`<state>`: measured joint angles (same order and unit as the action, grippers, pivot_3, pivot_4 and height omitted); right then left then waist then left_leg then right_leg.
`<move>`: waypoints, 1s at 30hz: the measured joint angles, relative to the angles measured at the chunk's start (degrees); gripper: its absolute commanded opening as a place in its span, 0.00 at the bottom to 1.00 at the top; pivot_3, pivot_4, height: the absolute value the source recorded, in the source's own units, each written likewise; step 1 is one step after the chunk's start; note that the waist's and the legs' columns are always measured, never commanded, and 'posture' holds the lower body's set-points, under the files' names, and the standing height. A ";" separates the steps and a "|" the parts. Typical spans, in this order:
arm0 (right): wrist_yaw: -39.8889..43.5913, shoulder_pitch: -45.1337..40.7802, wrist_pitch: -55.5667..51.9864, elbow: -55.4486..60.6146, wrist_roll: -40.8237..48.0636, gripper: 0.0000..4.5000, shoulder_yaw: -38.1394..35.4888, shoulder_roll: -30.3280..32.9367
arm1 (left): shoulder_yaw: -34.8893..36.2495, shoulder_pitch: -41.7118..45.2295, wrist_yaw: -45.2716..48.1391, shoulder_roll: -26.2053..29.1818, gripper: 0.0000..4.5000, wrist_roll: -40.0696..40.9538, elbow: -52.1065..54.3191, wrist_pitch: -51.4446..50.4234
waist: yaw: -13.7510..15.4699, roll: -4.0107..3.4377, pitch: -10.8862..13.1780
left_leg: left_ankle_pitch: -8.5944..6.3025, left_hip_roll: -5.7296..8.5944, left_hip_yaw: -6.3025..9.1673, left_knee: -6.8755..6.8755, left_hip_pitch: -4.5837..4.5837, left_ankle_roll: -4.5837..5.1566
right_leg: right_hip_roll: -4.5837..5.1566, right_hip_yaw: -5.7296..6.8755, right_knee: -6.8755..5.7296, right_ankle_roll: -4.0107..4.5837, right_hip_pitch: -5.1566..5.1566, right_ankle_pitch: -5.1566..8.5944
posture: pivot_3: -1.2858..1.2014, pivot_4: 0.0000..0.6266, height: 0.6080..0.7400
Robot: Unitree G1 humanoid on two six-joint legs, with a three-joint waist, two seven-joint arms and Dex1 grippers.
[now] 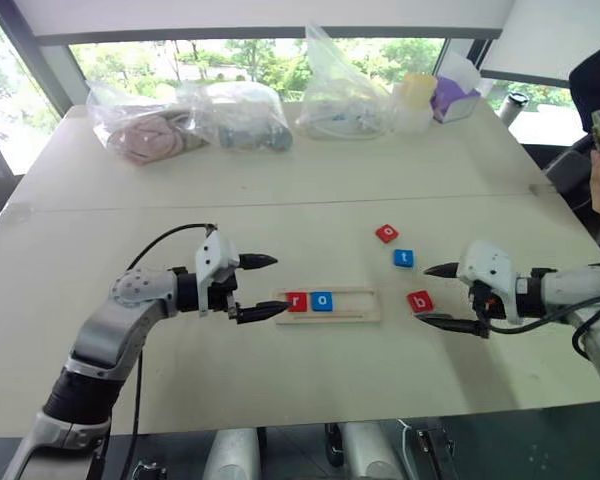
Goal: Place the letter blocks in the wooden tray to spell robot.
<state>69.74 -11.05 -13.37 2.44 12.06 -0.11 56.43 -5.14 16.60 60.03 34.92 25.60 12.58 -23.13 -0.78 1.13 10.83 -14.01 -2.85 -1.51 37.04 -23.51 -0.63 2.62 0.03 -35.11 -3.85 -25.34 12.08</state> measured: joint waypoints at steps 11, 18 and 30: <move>5.04 -8.76 14.38 -15.36 -5.32 0.99 6.65 -2.31 | 1.72 -2.92 -2.01 1.10 1.00 0.15 3.51 -0.38 | 0.09 0.00 0.00 | 0.01 0.00 0.00 0.09 0.07 0.00 | -0.02 -0.02 -0.09 0.02 0.06 -0.02 | 0.52 0.24 1.00; 6.87 -10.94 16.71 -19.18 -5.66 0.51 7.81 -3.45 | 1.86 -3.06 -3.53 1.10 1.00 0.09 4.09 -0.49 | 0.07 0.00 0.00 | 0.01 0.00 0.00 0.20 0.17 -0.01 | 0.00 -0.03 -0.09 0.04 0.24 -0.04 | 0.52 0.24 1.00; 7.14 -15.34 2.50 -6.79 -2.86 0.25 9.16 -7.06 | 1.94 -3.46 -4.44 1.14 1.00 0.09 4.50 -0.48 | 0.09 -0.01 -0.01 | 0.01 -0.02 0.03 0.13 0.18 -0.01 | -0.05 -0.03 -0.33 0.19 0.11 -0.14 | 0.52 0.24 1.00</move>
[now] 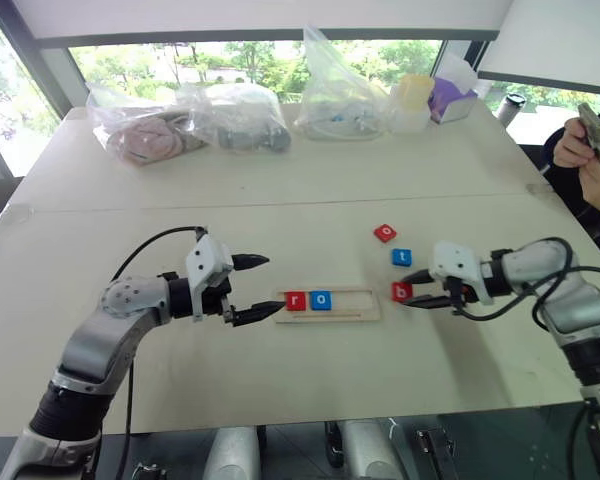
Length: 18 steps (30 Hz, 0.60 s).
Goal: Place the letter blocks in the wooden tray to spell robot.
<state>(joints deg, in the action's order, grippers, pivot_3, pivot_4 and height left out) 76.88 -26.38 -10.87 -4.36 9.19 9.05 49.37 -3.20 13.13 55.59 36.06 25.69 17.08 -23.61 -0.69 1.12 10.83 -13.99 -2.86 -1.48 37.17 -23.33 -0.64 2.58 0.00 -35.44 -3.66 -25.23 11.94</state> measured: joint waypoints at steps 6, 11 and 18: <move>-1.40 0.12 -6.27 6.44 0.97 0.25 3.14 -3.33 | 0.01 -0.84 -1.06 -0.01 1.00 0.01 0.68 0.00 | 0.21 0.00 0.00 | 0.00 0.03 -0.02 0.04 -0.06 0.00 | 0.08 0.00 0.07 0.01 0.01 0.00 | 0.52 0.24 1.00; -3.53 0.10 -6.39 6.39 -0.32 0.25 4.73 -5.30 | 0.11 -1.18 -1.57 0.00 1.00 0.03 1.18 -0.09 | 0.07 0.00 0.00 | 0.00 0.03 -0.03 0.05 -0.03 0.00 | 0.06 0.00 0.02 0.02 0.01 -0.01 | 0.52 0.24 1.00; -4.60 -0.77 -6.16 6.07 -1.88 0.25 6.81 -6.74 | 0.10 -1.17 -2.26 -0.09 1.00 0.03 1.49 -0.76 | 0.04 0.00 0.00 | 0.00 0.02 -0.03 0.05 -0.03 0.00 | 0.04 0.00 0.00 0.02 0.00 -0.01 | 0.52 0.24 1.00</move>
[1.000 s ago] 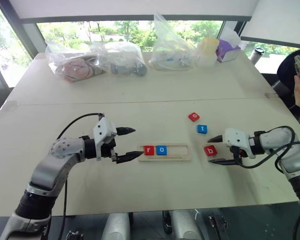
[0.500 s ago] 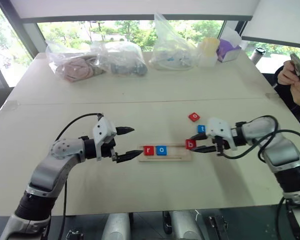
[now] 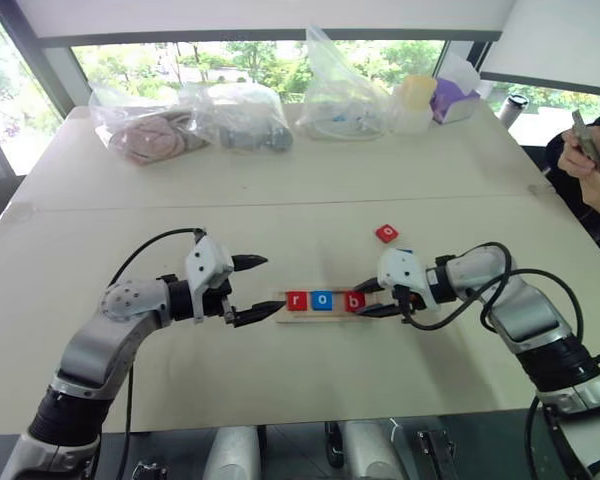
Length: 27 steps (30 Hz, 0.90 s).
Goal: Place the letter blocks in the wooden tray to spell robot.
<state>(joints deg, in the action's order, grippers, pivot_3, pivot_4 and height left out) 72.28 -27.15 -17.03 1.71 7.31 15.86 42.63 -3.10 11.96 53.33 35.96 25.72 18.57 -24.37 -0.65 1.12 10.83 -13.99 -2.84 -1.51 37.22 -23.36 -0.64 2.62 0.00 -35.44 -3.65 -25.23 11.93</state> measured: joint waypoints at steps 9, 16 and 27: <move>-0.57 -1.10 0.06 -3.06 -0.94 0.25 1.35 -2.22 | -0.02 -0.06 -0.70 -0.23 1.00 0.00 0.10 -0.04 | 0.01 0.00 0.00 | 0.00 0.00 0.00 0.01 0.00 0.00 | 0.00 0.00 -0.01 0.00 0.01 0.00 | 0.52 0.24 1.00; -0.53 -1.47 0.51 -3.21 -1.52 0.25 1.48 -2.80 | -0.03 -0.47 -1.12 -0.33 1.00 0.00 0.44 -0.04 | 0.01 0.00 0.00 | 0.00 0.00 0.00 0.00 0.00 0.00 | 0.00 0.00 -0.02 0.00 0.01 -0.01 | 0.52 0.24 1.00; -0.30 -1.73 0.55 -3.23 -1.62 0.92 1.94 -3.31 | -0.03 -0.51 -1.41 -0.48 1.00 0.00 0.76 -0.05 | 0.01 0.00 0.00 | 0.00 0.00 0.00 0.01 0.00 0.00 | -0.01 0.00 -0.03 0.00 0.01 -0.01 | 0.52 0.24 1.00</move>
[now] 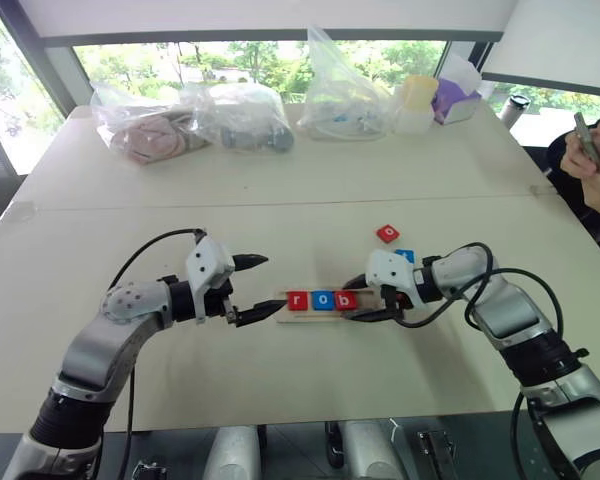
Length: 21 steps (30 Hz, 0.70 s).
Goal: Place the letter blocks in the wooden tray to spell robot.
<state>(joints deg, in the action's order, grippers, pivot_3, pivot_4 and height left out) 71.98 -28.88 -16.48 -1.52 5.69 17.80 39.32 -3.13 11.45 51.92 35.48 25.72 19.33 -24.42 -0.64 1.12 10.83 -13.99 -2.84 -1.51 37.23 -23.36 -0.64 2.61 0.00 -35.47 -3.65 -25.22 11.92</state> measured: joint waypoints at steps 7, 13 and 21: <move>-0.18 -1.07 0.63 -1.33 -0.64 0.99 0.06 -0.23 | -0.03 0.00 -0.16 -0.12 1.00 0.00 0.03 -0.04 | 0.00 0.00 0.00 | 0.00 0.00 0.00 0.01 0.01 0.00 | 0.00 0.00 -0.03 0.00 0.00 0.00 | 0.52 0.24 1.00; -0.79 -1.87 0.21 -1.64 -0.35 0.99 -0.48 -0.35 | -0.18 0.00 -0.20 -0.49 1.00 -0.02 0.03 -0.04 | 0.00 0.00 0.00 | 0.00 0.00 0.00 0.02 0.01 0.00 | 0.00 0.00 -0.05 0.00 0.00 0.00 | 0.52 0.24 1.00; -25.22 -7.65 -11.03 -7.88 -0.93 0.99 -14.33 -7.16 | -0.37 -0.13 -0.57 -1.03 1.00 -0.18 0.05 0.04 | 0.08 0.00 -0.02 | 0.02 0.00 0.01 0.03 0.01 -0.02 | 0.00 -0.01 -0.13 0.02 -0.01 -0.01 | 0.52 0.24 1.00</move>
<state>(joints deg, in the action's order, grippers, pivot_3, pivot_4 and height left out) 46.76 -36.52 -27.51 -9.39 4.76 3.47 32.16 -3.50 11.32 51.35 34.45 25.54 19.38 -24.39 -0.56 1.12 10.81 -13.97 -2.84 -1.49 37.26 -23.35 -0.66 2.61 -0.01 -35.61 -3.63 -25.23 11.91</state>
